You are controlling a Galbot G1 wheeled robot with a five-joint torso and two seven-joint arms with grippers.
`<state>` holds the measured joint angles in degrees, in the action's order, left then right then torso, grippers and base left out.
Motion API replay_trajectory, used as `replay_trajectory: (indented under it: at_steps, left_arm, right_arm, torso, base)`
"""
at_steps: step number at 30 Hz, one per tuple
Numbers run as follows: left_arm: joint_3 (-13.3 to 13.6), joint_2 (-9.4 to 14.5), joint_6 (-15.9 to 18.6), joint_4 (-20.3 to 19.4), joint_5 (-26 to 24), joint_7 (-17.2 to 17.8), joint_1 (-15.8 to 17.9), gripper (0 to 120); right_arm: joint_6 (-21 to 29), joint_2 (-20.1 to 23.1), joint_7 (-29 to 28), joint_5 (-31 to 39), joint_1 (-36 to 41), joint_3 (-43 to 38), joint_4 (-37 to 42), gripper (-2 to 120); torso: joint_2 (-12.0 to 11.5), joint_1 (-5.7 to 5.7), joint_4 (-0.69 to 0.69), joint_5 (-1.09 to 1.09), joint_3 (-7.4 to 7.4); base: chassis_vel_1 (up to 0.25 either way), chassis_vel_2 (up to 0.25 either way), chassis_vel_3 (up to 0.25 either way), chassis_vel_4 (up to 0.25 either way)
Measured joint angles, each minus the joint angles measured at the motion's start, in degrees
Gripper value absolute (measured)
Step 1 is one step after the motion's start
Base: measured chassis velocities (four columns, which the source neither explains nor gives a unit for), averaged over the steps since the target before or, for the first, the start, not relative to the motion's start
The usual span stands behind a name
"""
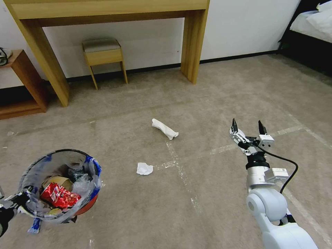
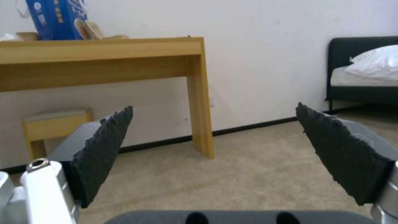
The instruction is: Pick up the trash bin and place the garbage on the floor into it.
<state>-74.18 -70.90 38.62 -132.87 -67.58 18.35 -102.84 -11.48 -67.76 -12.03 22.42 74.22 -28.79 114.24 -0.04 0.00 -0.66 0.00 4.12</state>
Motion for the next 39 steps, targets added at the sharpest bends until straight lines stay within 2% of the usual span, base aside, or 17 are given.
replay_trajectory:
  at_steps: [12, 39]
  left_arm:
    - [-0.20, 0.39, -0.11, 0.10, -0.17, -0.08, 0.12, 1]
    - [-0.03, 0.16, -0.20, -0.08, -0.12, -0.07, 0.04, 1]
  right_arm:
    - [-0.42, 0.27, 0.43, -0.47, 0.08, -0.43, -0.35, 100]
    - [-1.04, 0.20, 0.59, -0.92, 0.34, -0.16, -0.86, 100]
  torso:
    - [0.00, -0.01, 0.01, 0.00, 0.00]
    - [-0.01, 0.00, 0.00, -0.01, 0.00]
  base:
    - [-0.012, 0.018, 0.025, -0.016]
    - [-0.124, 0.122, 0.125, -0.123]
